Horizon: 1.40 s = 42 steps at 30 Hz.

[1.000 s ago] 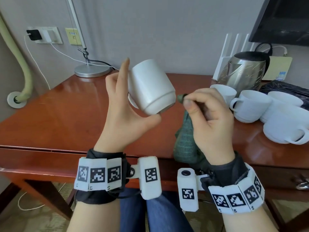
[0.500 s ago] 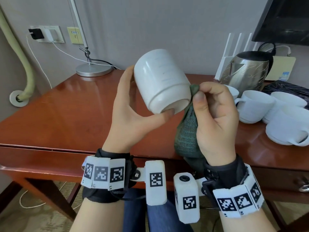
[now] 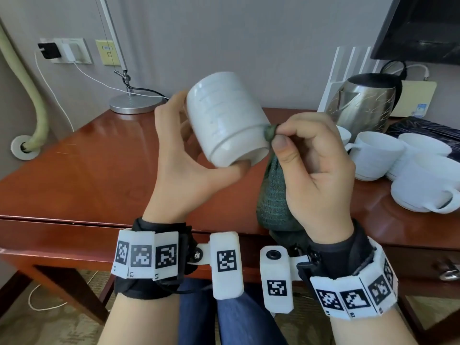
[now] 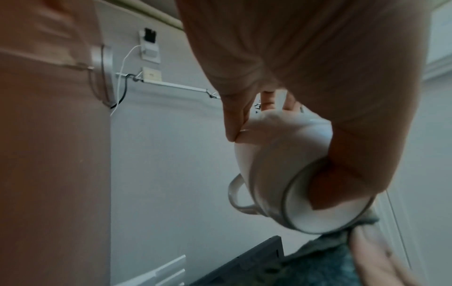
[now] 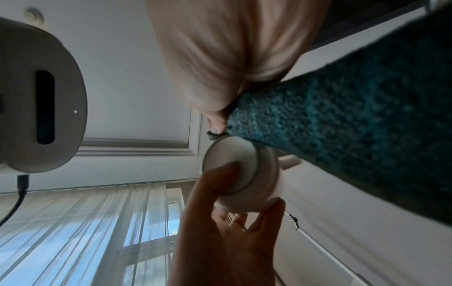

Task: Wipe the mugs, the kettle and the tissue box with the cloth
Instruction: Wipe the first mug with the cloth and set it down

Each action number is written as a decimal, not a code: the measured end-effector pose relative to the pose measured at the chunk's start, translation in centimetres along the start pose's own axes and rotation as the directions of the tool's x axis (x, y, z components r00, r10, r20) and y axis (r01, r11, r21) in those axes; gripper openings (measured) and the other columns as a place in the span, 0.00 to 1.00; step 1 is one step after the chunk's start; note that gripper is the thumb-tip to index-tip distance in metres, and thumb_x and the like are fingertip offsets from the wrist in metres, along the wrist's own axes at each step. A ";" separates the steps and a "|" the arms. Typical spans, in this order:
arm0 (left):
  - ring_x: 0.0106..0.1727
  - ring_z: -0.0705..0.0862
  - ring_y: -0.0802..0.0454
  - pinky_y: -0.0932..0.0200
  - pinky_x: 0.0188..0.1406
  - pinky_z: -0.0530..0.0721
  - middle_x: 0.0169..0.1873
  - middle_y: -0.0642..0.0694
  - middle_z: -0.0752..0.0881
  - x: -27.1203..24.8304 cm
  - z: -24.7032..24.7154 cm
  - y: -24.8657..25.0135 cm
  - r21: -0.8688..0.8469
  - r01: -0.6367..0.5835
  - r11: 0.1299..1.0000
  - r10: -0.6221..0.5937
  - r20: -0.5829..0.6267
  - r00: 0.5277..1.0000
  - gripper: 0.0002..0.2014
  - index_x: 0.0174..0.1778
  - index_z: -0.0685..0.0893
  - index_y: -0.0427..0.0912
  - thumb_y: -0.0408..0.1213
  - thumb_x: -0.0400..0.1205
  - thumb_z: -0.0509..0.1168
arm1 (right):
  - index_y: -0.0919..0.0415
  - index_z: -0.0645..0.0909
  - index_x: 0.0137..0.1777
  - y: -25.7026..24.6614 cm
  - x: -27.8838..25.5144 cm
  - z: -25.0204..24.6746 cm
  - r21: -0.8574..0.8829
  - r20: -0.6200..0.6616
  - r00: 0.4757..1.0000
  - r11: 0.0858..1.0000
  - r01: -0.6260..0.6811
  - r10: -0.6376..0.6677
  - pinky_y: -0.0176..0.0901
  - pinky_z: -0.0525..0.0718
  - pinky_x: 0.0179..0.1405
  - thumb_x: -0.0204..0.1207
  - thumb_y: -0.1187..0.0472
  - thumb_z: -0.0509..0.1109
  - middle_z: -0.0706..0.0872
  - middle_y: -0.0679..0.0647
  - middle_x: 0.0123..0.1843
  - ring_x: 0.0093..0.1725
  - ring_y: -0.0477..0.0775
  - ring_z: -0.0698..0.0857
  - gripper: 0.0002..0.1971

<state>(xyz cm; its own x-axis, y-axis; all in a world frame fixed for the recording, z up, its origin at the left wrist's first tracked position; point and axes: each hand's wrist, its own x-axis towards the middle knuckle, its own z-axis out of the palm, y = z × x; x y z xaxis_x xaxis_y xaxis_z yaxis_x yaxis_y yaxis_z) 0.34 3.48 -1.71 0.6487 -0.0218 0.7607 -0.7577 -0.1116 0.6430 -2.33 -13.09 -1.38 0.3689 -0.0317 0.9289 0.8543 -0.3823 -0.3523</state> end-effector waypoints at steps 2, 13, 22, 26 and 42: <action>0.65 0.77 0.73 0.73 0.60 0.77 0.66 0.50 0.73 -0.1 0.0 -0.1 -0.075 0.029 0.997 -0.035 -0.073 0.997 0.45 0.72 0.63 0.42 0.42 0.61 0.79 | 0.63 0.81 0.52 0.2 -0.5 0.1 -0.017 0.006 1.000 1.000 -0.020 0.020 0.42 0.78 0.53 0.80 0.72 0.66 0.78 0.48 0.50 0.51 0.47 0.80 0.06; 0.64 0.83 0.65 0.69 0.57 0.81 0.63 0.51 0.83 -0.2 0.1 -0.6 -0.185 0.143 0.972 -0.153 -0.045 0.987 0.42 0.74 0.72 0.36 0.36 0.64 0.81 | 0.62 0.78 0.52 -0.8 0.6 0.1 -0.044 -0.038 0.997 0.997 0.058 -0.060 0.47 0.80 0.50 0.79 0.73 0.66 0.76 0.48 0.50 0.49 0.50 0.80 0.07; 0.66 0.83 0.60 0.65 0.58 0.82 0.67 0.40 0.81 -0.1 -0.3 -0.5 -0.208 0.177 0.962 -0.185 -0.018 0.983 0.48 0.77 0.68 0.30 0.30 0.61 0.84 | 0.71 0.84 0.50 -0.4 1.4 0.5 -0.112 0.060 0.998 0.993 0.041 -0.035 0.41 0.79 0.52 0.80 0.73 0.67 0.78 0.49 0.47 0.48 0.49 0.81 0.05; 0.72 0.79 0.38 0.31 0.70 0.78 0.70 0.34 0.80 0.0 -0.5 -0.8 -0.342 0.227 0.912 -0.262 -0.062 0.963 0.51 0.79 0.69 0.35 0.45 0.60 0.84 | 0.64 0.82 0.50 0.9 0.0 0.6 -0.050 0.050 0.992 0.992 -0.117 0.119 0.37 0.77 0.50 0.80 0.71 0.66 0.78 0.44 0.47 0.48 0.42 0.79 0.05; 0.54 0.86 0.46 0.44 0.56 0.82 0.50 0.45 0.89 0.0 -0.2 -1.5 -0.410 0.389 0.825 -0.373 0.123 0.920 0.22 0.56 0.89 0.50 0.40 0.64 0.76 | 0.67 0.87 0.53 -0.1 3.2 1.8 -0.027 0.128 0.988 0.996 -0.079 0.082 0.36 0.80 0.48 0.80 0.69 0.68 0.81 0.52 0.47 0.45 0.46 0.83 0.06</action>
<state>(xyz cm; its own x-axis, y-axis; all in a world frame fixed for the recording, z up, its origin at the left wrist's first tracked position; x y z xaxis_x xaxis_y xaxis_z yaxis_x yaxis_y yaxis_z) 1.51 3.87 -2.64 0.8879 -0.1007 0.4489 -0.4015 0.3069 0.8629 -0.58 -11.54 1.44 0.4816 0.0551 0.8746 0.8120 -0.4036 -0.4217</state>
